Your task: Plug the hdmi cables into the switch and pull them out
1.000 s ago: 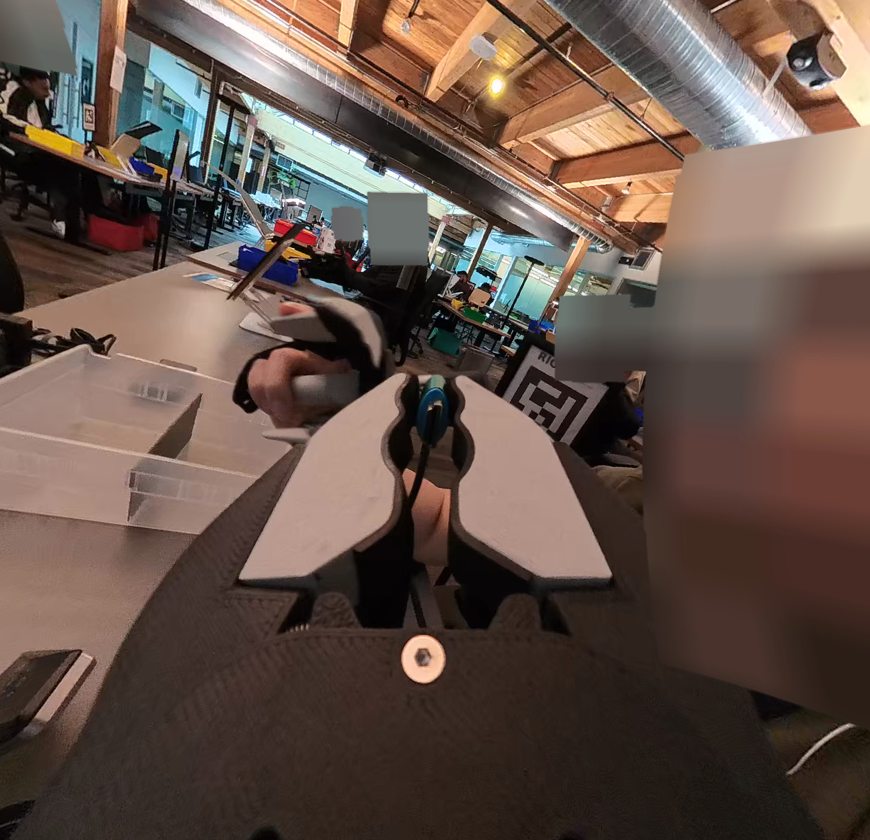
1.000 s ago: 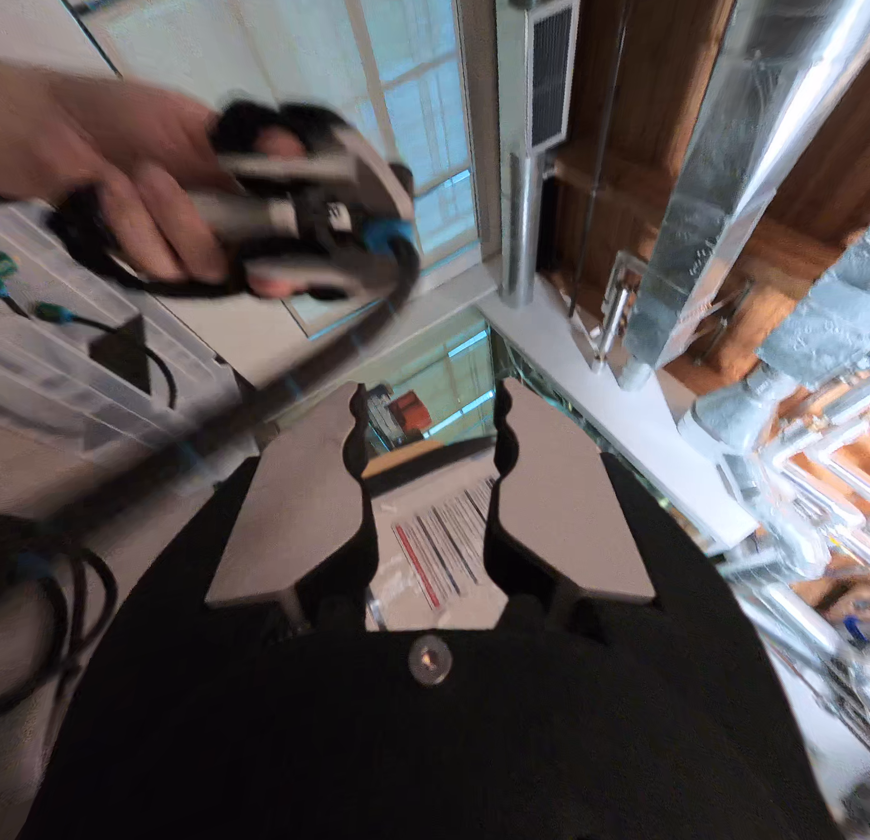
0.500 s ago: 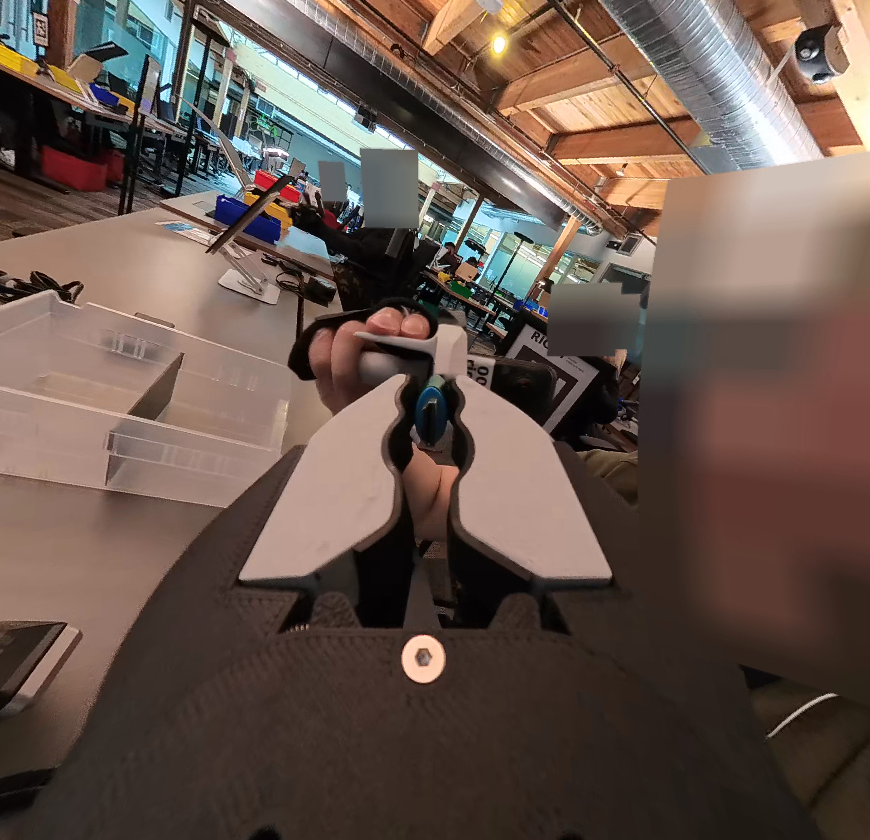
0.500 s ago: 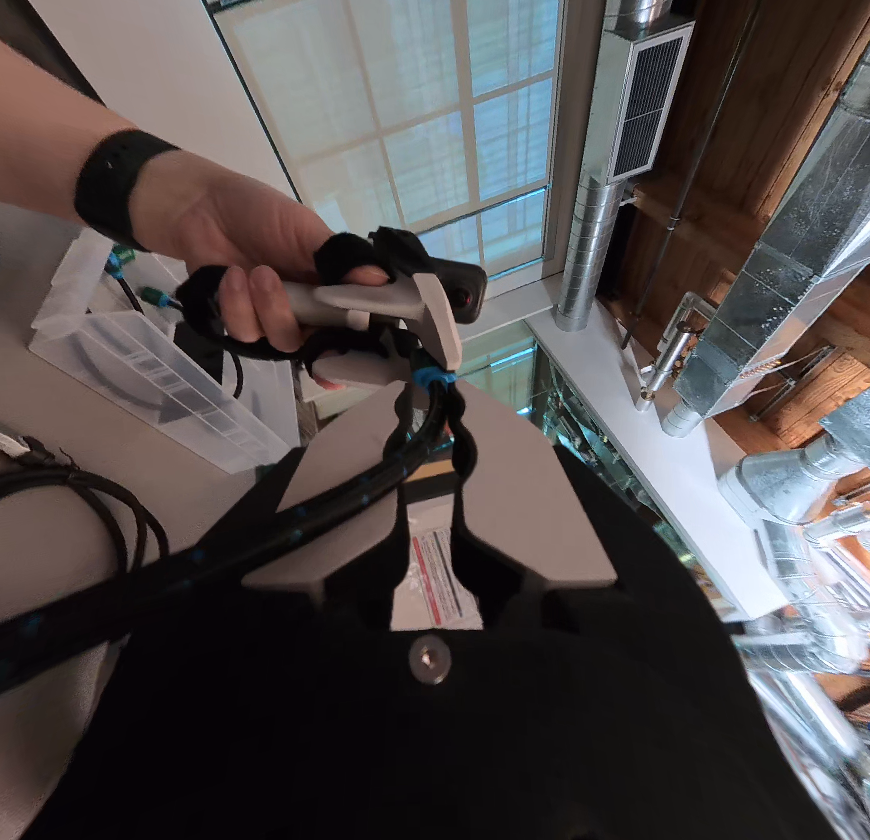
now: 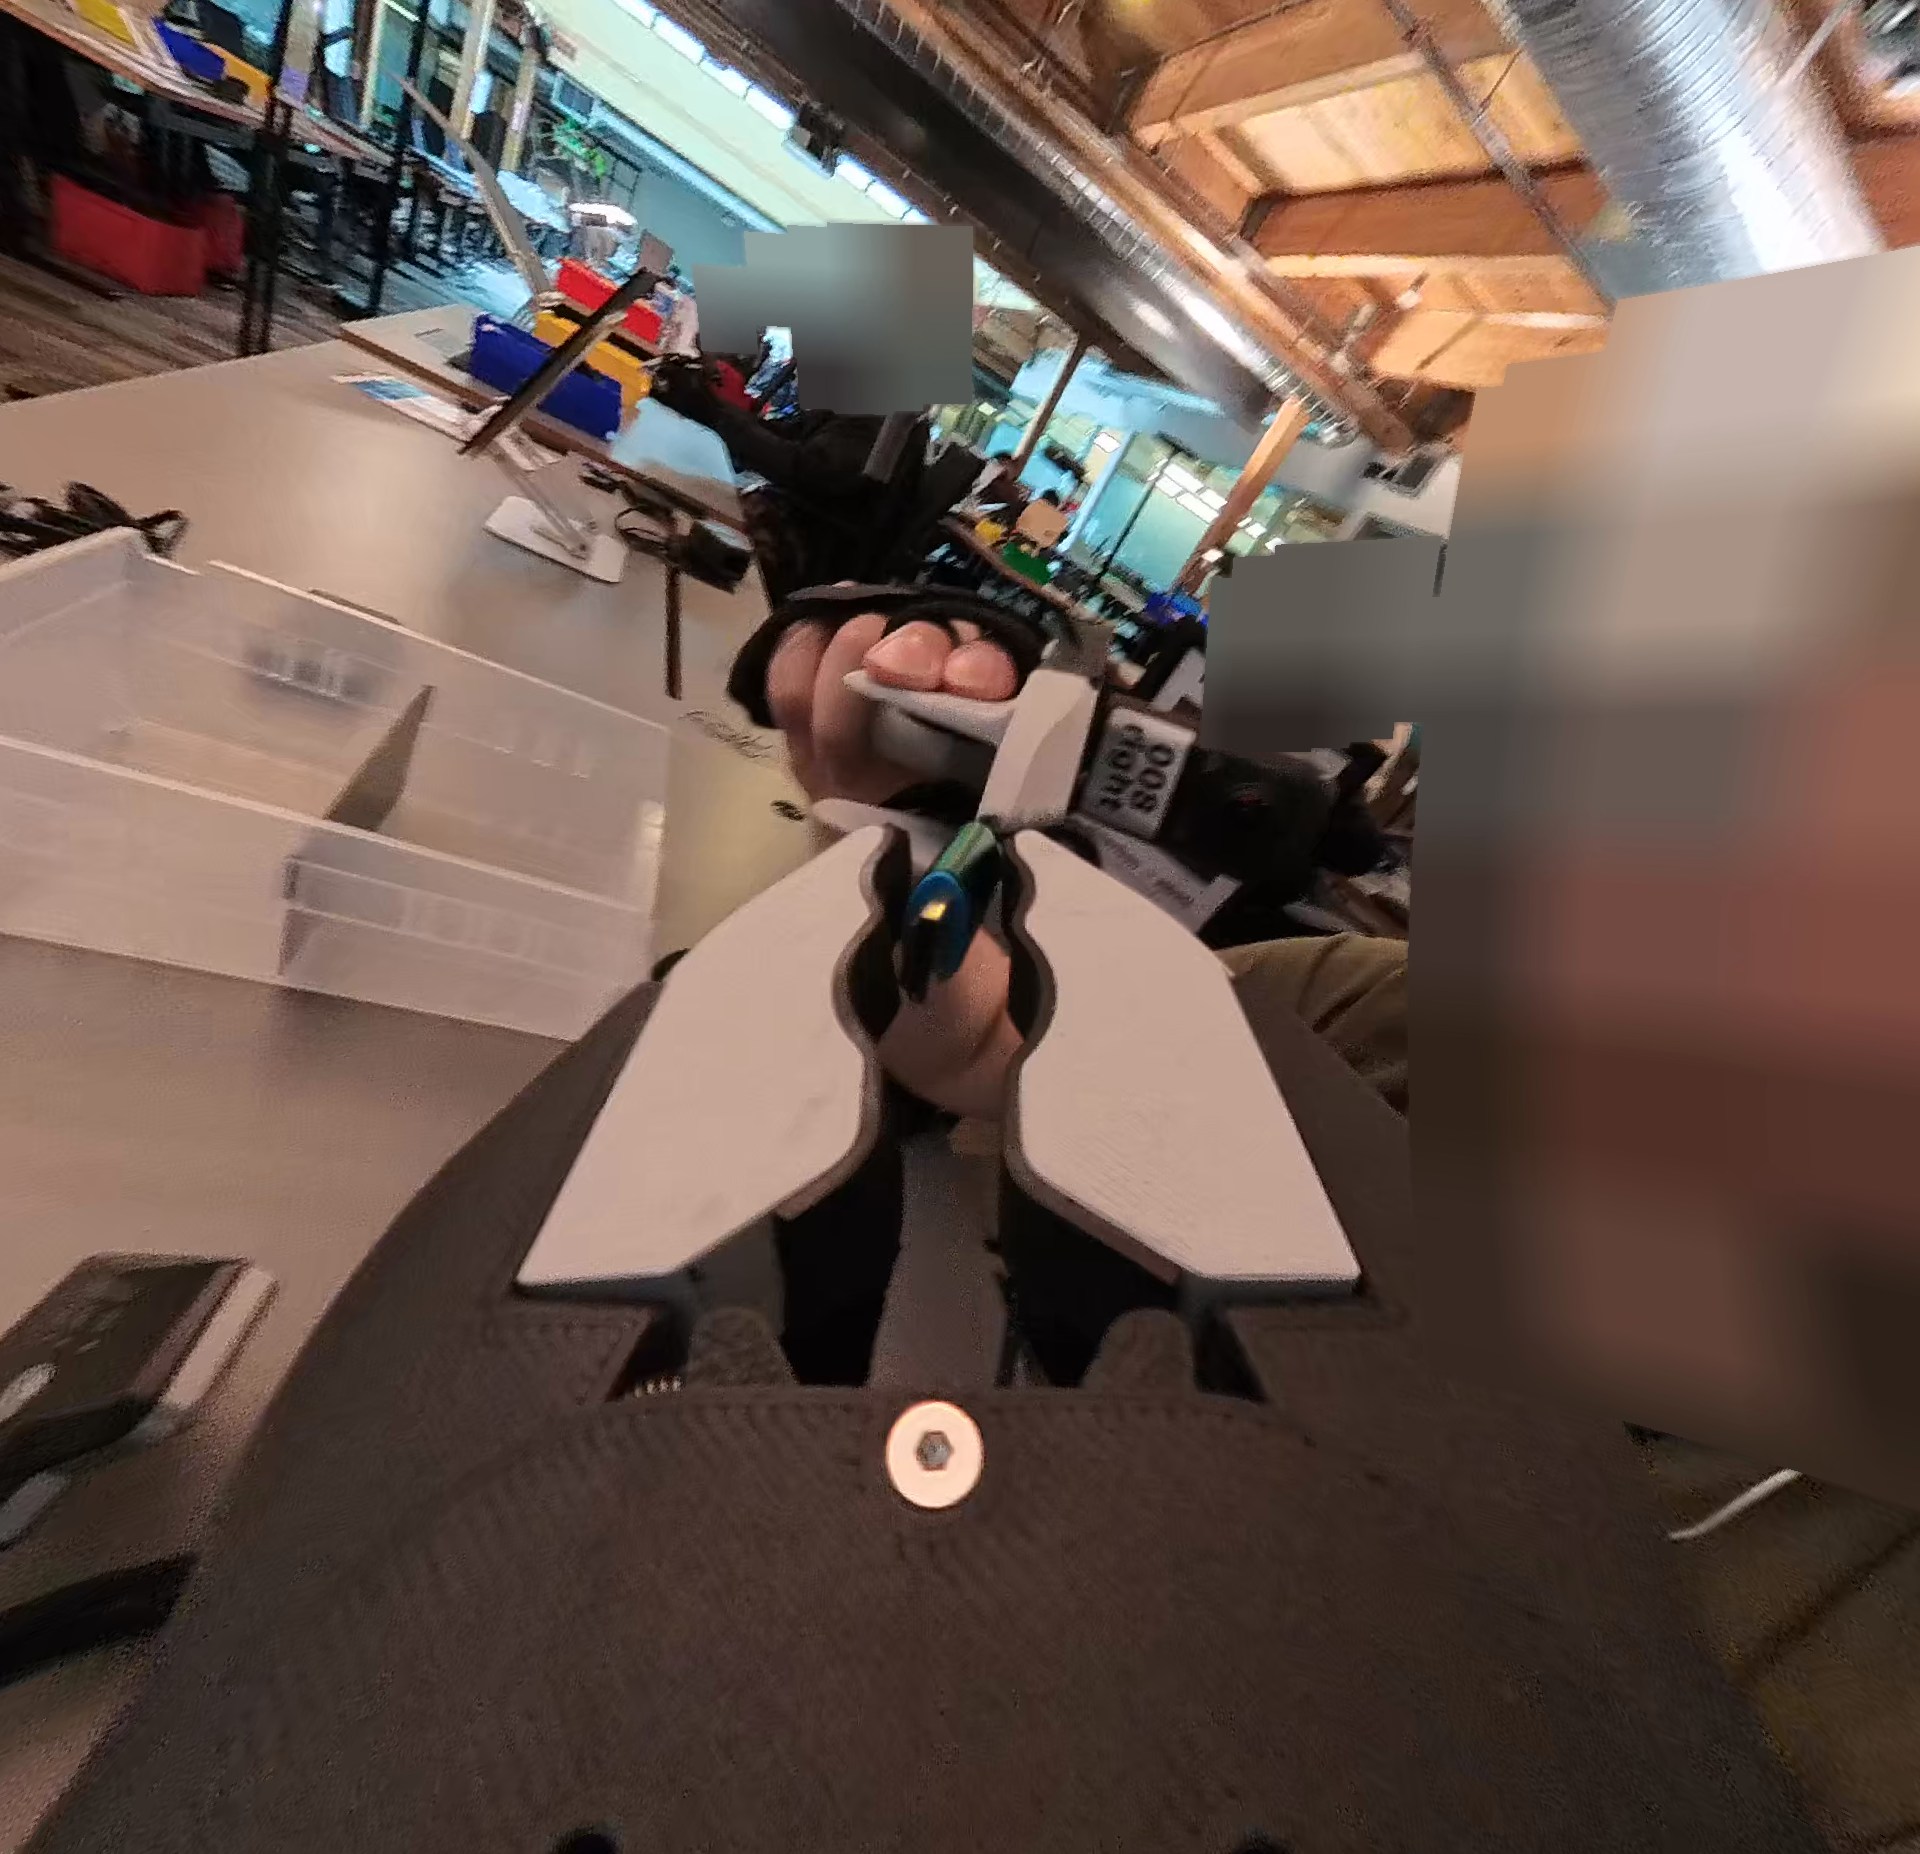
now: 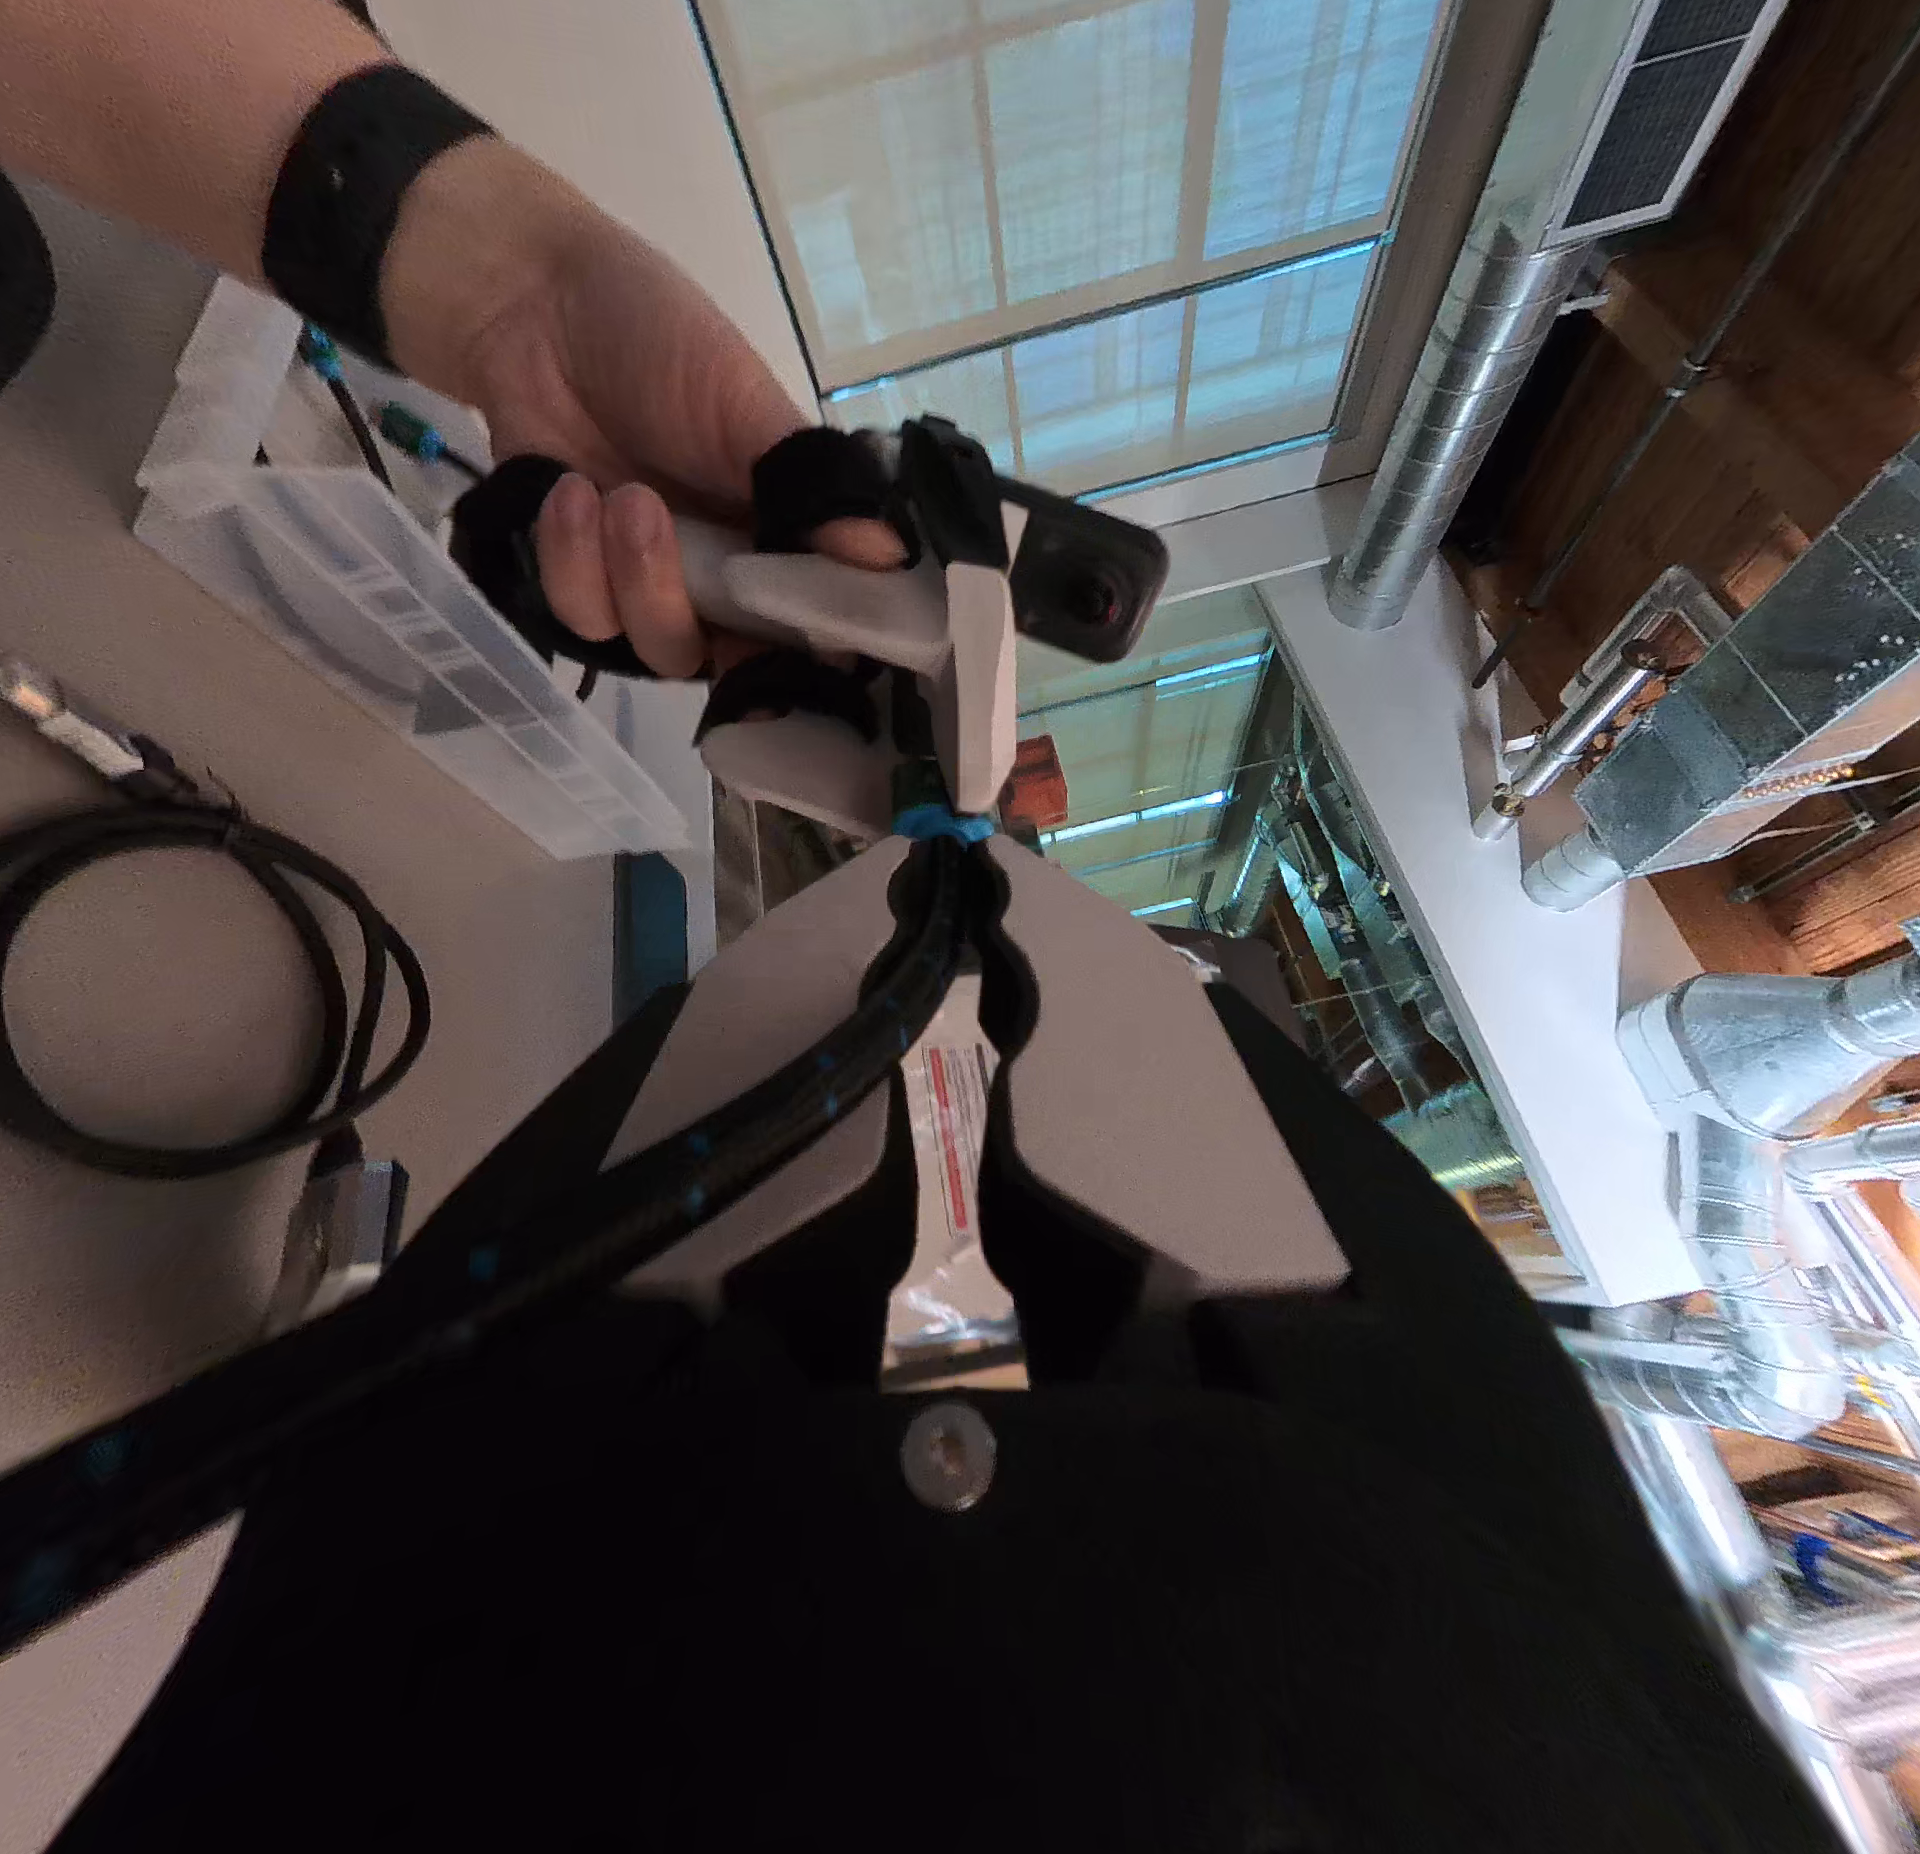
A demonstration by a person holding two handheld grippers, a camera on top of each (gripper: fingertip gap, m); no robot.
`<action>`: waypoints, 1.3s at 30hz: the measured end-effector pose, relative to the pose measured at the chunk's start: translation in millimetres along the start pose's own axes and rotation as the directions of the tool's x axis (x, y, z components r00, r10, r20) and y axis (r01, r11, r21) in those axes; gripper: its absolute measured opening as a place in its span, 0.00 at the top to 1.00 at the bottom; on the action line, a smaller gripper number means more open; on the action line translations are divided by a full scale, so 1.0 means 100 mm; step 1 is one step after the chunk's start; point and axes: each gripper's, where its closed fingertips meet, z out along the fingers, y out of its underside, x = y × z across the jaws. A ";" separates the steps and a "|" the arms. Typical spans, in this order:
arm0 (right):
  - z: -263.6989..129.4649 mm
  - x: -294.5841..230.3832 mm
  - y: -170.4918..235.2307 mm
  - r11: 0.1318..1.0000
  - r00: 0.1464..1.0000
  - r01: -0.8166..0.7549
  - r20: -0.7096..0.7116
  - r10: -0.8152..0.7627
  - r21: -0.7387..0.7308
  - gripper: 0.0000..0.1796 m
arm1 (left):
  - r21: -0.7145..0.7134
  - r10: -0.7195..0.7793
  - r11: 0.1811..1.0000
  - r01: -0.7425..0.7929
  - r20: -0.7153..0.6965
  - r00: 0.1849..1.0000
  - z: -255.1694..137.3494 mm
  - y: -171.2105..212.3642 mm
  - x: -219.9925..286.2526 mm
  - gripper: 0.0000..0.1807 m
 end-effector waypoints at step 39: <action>-0.61 0.54 0.51 0.969 0.996 -0.041 -0.084 0.021 -0.245 0.96 | -0.832 0.885 0.441 -0.337 0.341 0.317 -0.16 1.29 -2.39 0.85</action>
